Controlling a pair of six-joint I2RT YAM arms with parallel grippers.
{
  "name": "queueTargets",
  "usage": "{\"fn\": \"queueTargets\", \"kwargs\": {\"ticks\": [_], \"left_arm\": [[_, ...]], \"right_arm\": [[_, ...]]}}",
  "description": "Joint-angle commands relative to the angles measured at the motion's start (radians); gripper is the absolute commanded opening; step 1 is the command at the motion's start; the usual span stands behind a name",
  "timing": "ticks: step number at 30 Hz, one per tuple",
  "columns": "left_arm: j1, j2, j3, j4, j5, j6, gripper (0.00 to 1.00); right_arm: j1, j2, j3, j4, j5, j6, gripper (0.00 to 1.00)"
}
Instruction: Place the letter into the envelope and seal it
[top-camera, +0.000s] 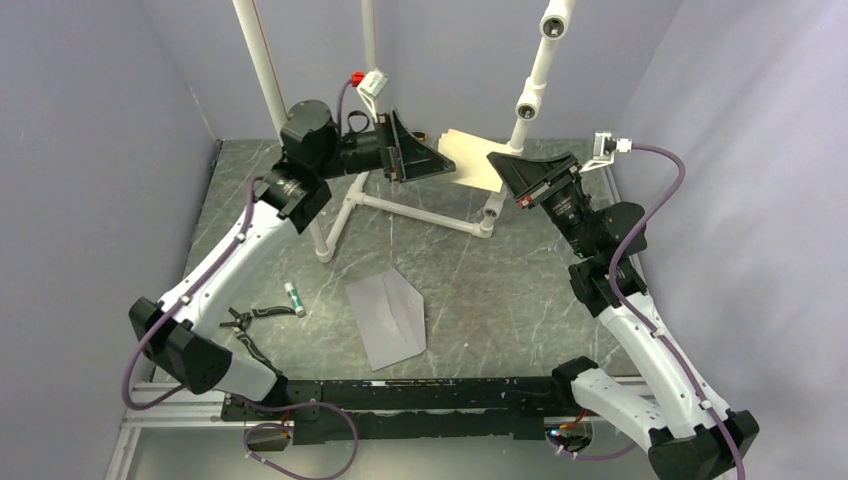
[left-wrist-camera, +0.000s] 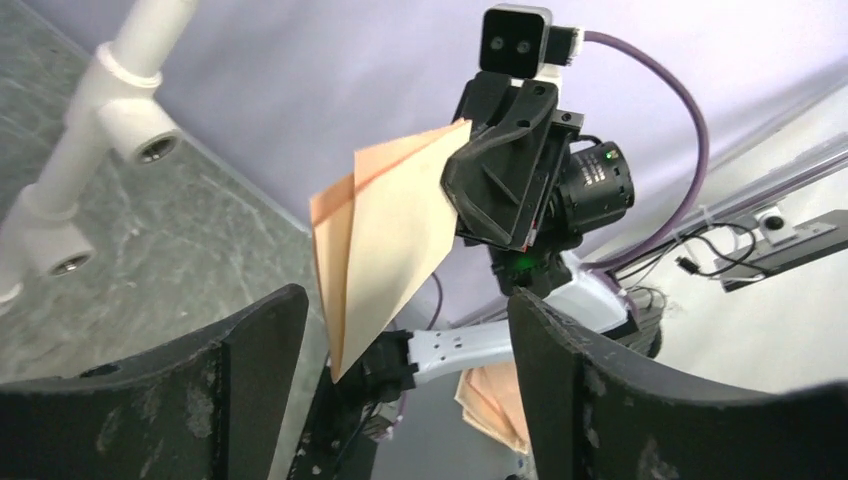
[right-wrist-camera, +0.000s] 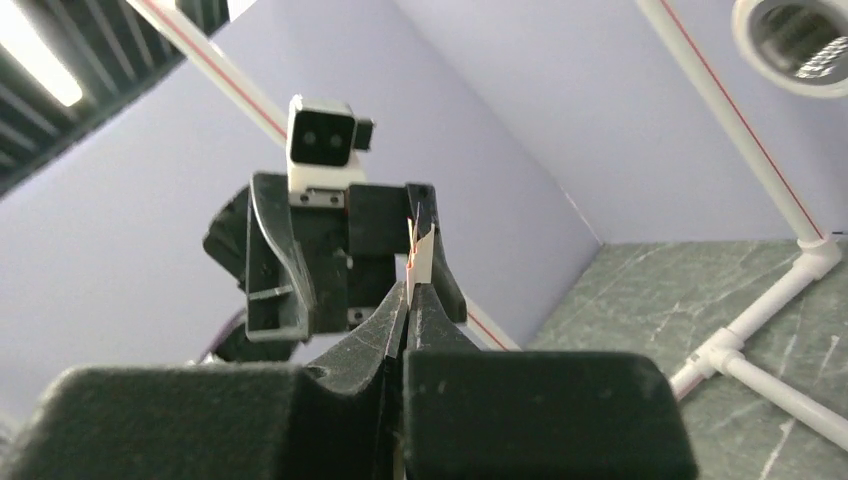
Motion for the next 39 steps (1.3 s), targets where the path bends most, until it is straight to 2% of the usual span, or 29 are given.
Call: {"fn": "queueTargets", "kwargs": {"ticks": [1,5,6,7,8,9,11,13,16,17,19,20,23,28,31,33,36,37,39], "left_arm": [[-0.051,0.039,0.032,0.199,-0.039,-0.152,0.72],[-0.055,0.036,0.001,0.24,-0.03,-0.176,0.48],[-0.055,0.029,-0.009,0.23,-0.033,-0.163,0.39],[-0.055,0.021,-0.018,0.208,-0.038,-0.143,0.22],[-0.054,0.014,-0.022,0.182,-0.047,-0.12,0.1],[-0.054,0.009,-0.021,0.158,-0.052,-0.097,0.04],[-0.053,0.001,-0.018,0.131,-0.057,-0.056,0.03],[-0.053,-0.008,-0.011,0.102,-0.048,0.002,0.03],[-0.053,-0.02,0.002,0.015,-0.004,0.121,0.03],[-0.053,-0.02,0.012,-0.032,0.038,0.174,0.03],[-0.053,-0.026,0.029,-0.127,0.12,0.296,0.03],[-0.052,-0.029,0.041,-0.185,0.164,0.36,0.03],[-0.053,-0.026,0.087,-0.376,0.272,0.523,0.03],[-0.052,-0.014,0.142,-0.564,0.387,0.695,0.03],[-0.053,-0.017,0.15,-0.619,0.385,0.752,0.03],[-0.053,-0.02,0.151,-0.637,0.394,0.772,0.03],[-0.052,-0.02,0.15,-0.661,0.399,0.795,0.03],[-0.053,-0.02,0.15,-0.673,0.399,0.801,0.03],[-0.053,-0.02,0.15,-0.686,0.404,0.81,0.03]], "right_arm": [[0.006,-0.002,-0.003,0.154,0.15,0.11,0.0],[0.007,-0.022,-0.034,0.17,0.207,0.129,0.0],[0.007,-0.026,-0.034,0.162,0.207,0.122,0.0],[0.007,-0.029,-0.031,0.146,0.199,0.107,0.0],[0.007,-0.035,-0.024,0.119,0.185,0.08,0.0],[0.007,-0.044,-0.016,0.085,0.17,0.048,0.0],[0.005,-0.067,0.005,-0.013,0.124,-0.028,0.0],[0.005,-0.099,0.039,-0.135,0.092,-0.127,0.21],[0.004,-0.127,0.117,-0.333,0.066,-0.277,0.64],[0.003,-0.128,0.15,-0.426,0.057,-0.333,0.74],[0.004,-0.12,0.232,-0.539,0.003,-0.436,0.85],[0.004,-0.11,0.266,-0.594,-0.041,-0.488,0.87],[0.004,-0.05,0.372,-0.744,-0.215,-0.605,0.89],[0.004,0.085,0.495,-0.928,-0.469,-0.703,0.89],[0.005,0.14,0.505,-0.956,-0.624,-0.707,0.89],[0.006,0.149,0.483,-0.929,-0.676,-0.687,0.87],[0.007,0.144,0.454,-0.88,-0.707,-0.654,0.81],[0.007,0.145,0.448,-0.866,-0.713,-0.642,0.77],[0.007,0.15,0.443,-0.851,-0.717,-0.624,0.61]]}}
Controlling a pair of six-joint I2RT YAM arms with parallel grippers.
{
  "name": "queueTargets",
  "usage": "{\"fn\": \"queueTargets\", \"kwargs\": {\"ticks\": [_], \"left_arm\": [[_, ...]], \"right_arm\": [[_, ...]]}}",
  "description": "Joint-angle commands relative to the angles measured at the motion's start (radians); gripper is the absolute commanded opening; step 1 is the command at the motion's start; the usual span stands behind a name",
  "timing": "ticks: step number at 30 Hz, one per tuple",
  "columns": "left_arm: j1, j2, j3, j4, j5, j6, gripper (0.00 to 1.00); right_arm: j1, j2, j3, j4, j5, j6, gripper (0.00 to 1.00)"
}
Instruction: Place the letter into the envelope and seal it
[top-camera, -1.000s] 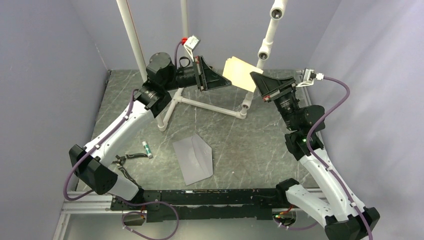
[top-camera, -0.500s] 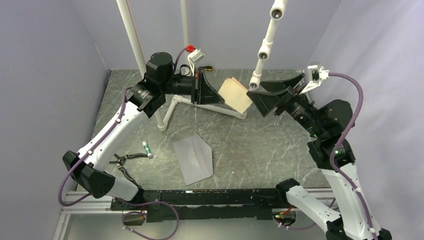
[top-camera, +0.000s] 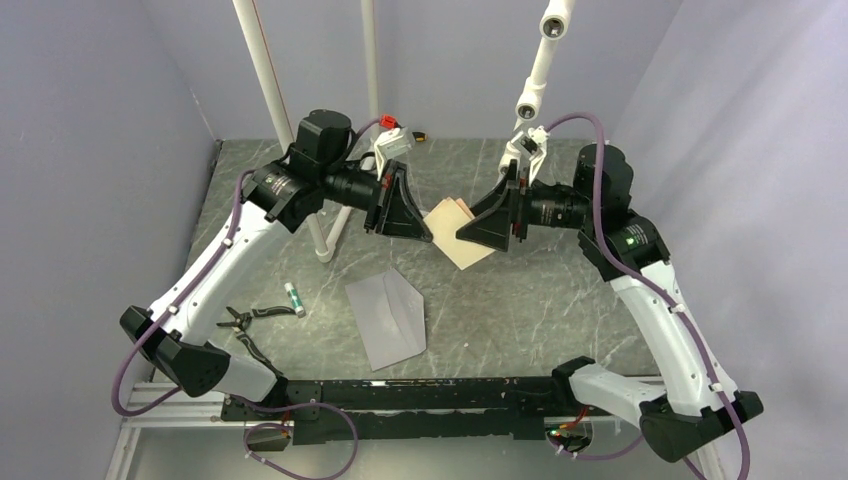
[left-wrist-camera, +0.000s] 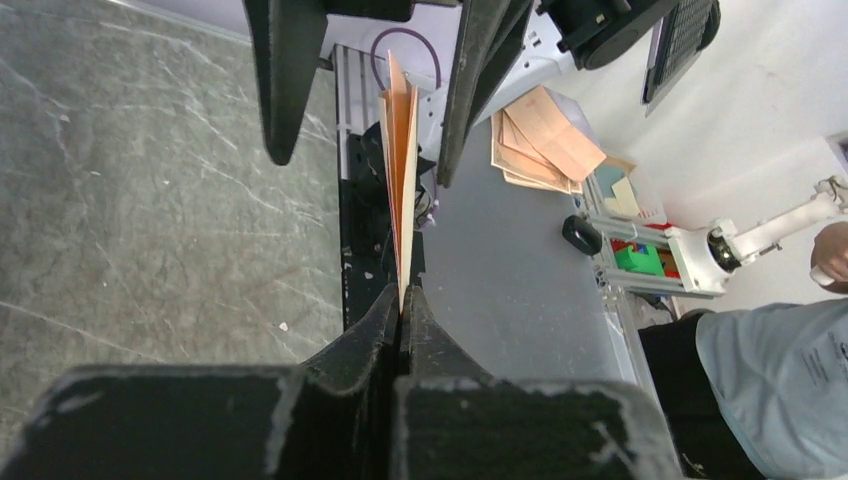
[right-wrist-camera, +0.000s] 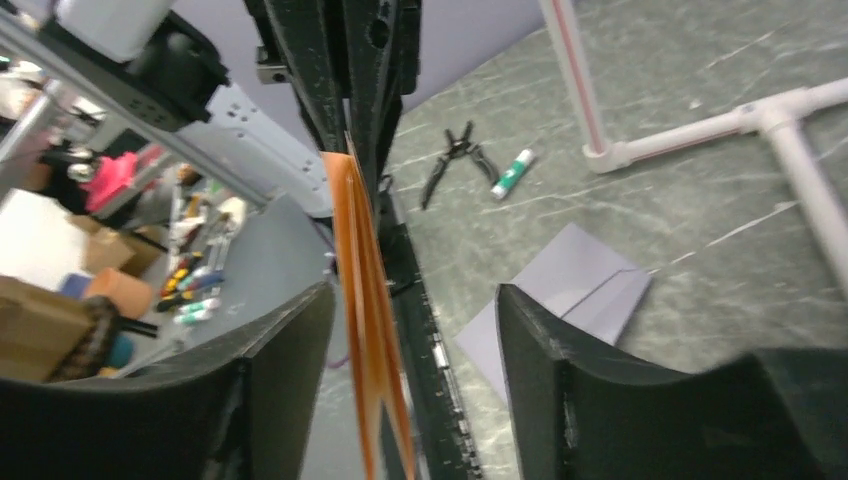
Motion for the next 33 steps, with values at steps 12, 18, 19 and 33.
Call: {"fn": "queueTargets", "kwargs": {"ticks": [12,18,19,33], "left_arm": [[-0.001,-0.04,0.01,-0.216,-0.489,0.009,0.76],[-0.005,-0.049,-0.197,-0.336,-0.9,-0.165,0.66],[-0.008,-0.054,-0.234,-0.365,-0.95,-0.192,0.59],[-0.074,-0.235,-0.81,-0.212,-1.117,-0.6,0.26]], "right_arm": [[0.002,-0.073,-0.13,0.018,0.343,0.089,0.0],[0.104,-0.103,-0.438,0.202,0.614,0.314,0.0],[0.14,-0.096,-0.491,0.241,0.643,0.347,0.0],[0.459,0.306,-0.588,0.557,0.955,0.503,0.0]]}}
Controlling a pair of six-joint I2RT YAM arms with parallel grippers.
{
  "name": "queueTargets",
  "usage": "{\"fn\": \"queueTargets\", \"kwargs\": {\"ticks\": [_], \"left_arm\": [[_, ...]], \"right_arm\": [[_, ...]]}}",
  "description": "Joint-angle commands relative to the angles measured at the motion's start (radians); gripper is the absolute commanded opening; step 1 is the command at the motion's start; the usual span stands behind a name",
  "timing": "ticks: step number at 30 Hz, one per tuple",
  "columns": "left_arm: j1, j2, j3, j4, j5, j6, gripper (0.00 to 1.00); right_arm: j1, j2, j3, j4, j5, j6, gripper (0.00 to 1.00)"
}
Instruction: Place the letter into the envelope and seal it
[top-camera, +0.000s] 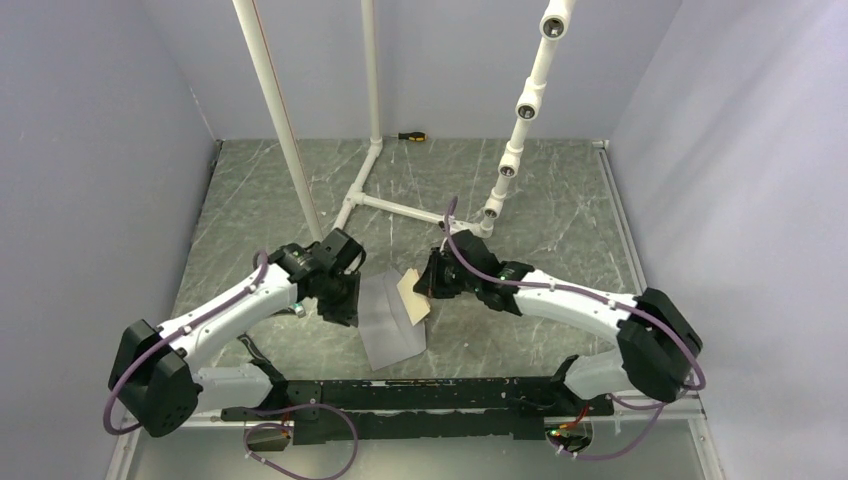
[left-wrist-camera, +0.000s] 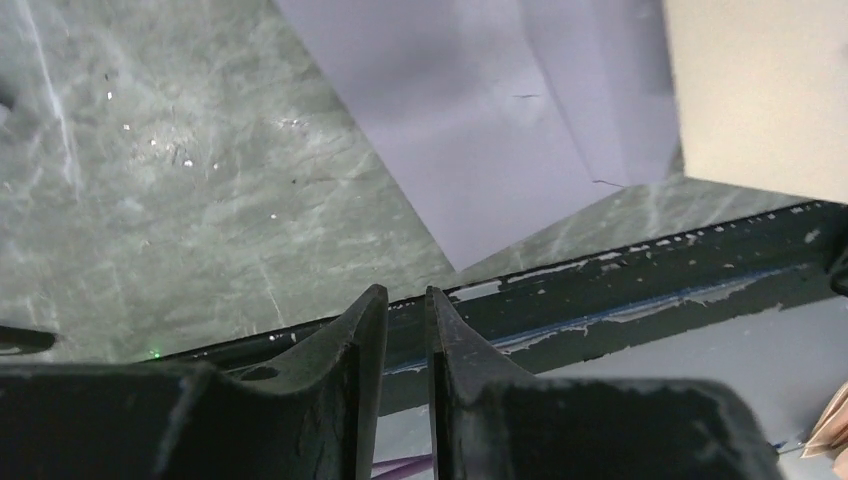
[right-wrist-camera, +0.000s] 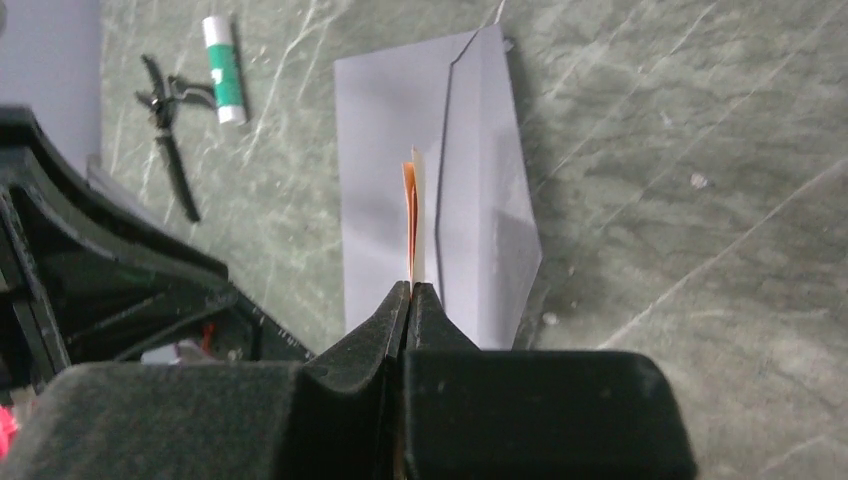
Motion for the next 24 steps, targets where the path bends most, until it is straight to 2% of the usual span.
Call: {"fn": "queueTargets", "kwargs": {"ticks": [1,6,12,24], "left_arm": [[-0.006,-0.027,-0.101,0.127,-0.04,-0.134,0.27],[-0.006,0.004,-0.215,0.251,-0.018,-0.209,0.27],[-0.005,0.084,-0.261,0.353,0.006,-0.216,0.23],[-0.004,0.185,-0.265,0.384,0.049,-0.185,0.16]], "right_arm": [[0.007,0.06,-0.003,0.168,0.126,0.015,0.0],[0.008,0.117,-0.052,0.279,0.114,-0.008,0.0],[0.026,0.152,-0.187,0.535,0.133,-0.028,0.0],[0.097,0.282,-0.174,0.572,0.131,0.015,0.0]]}}
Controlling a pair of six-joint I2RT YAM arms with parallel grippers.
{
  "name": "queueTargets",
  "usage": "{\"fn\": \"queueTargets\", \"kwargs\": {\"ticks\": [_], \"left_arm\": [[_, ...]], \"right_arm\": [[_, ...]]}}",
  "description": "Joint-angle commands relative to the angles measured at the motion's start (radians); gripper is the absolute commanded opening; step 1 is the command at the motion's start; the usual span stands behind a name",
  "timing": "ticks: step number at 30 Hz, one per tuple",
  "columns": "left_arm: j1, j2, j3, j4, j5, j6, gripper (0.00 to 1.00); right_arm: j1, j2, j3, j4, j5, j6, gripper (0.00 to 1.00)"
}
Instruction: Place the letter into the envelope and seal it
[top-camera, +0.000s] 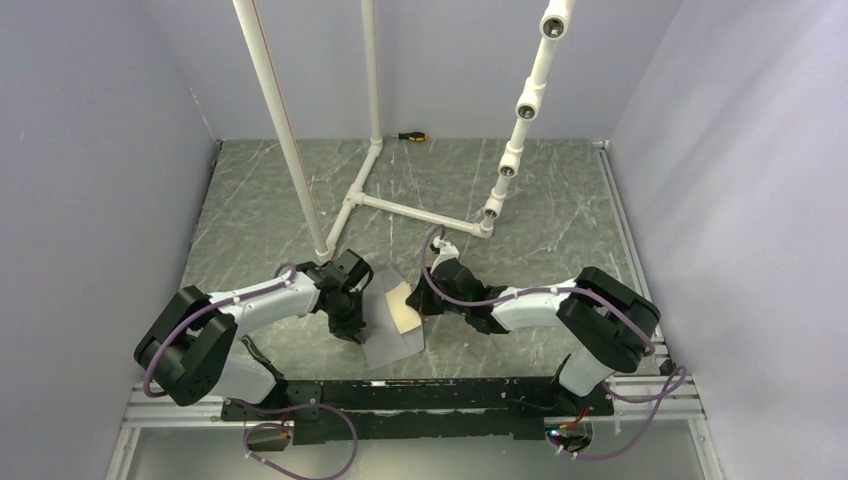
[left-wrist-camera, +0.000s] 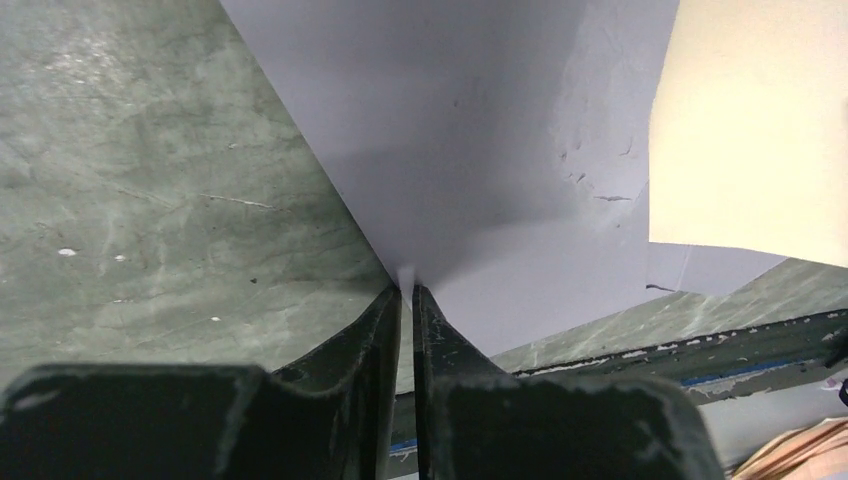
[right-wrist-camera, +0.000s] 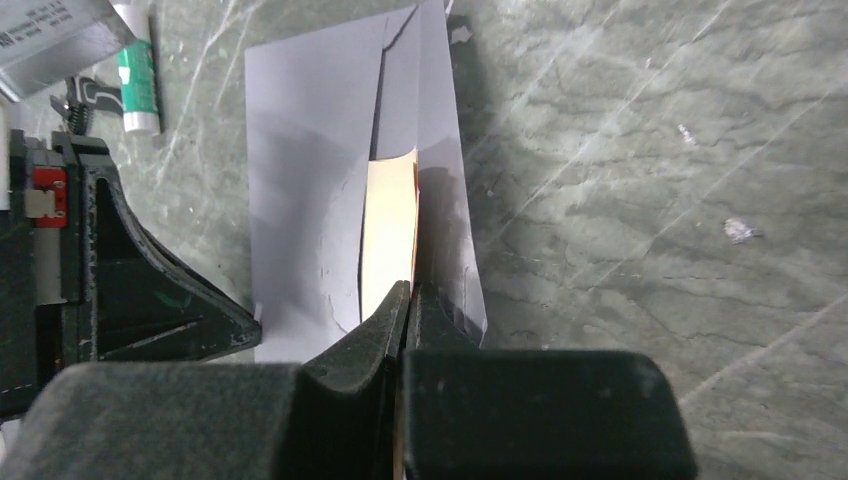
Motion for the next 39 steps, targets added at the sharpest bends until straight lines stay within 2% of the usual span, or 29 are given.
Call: {"fn": "queueTargets", "kwargs": {"ticks": [1,20,23,27,30,34,39], "left_arm": [[-0.003,0.026,0.0,0.052,0.019,0.007,0.15],[-0.003,0.017,0.007,0.078,0.037,-0.001,0.14],[-0.002,-0.008,-0.003,0.09,0.033,-0.013,0.14],[-0.002,-0.014,0.002,0.063,0.01,-0.007,0.14],[-0.002,-0.012,-0.004,0.052,0.006,0.0,0.14],[-0.002,-0.034,-0.016,0.053,0.012,0.006,0.16],[-0.002,-0.035,-0.019,0.053,0.013,0.014,0.16]], "right_arm": [[0.029,0.04,0.029,0.059,0.008,0.02,0.0],[0.052,0.14,0.102,0.1,-0.105,0.117,0.01],[0.054,0.135,0.12,0.047,-0.096,0.116,0.1],[0.055,0.071,0.161,-0.118,-0.006,0.093,0.36],[0.054,0.035,0.214,-0.262,0.074,0.069,0.51],[0.055,0.031,0.241,-0.363,0.115,0.062,0.55],[0.054,0.066,0.252,-0.356,0.059,0.057,0.52]]}}
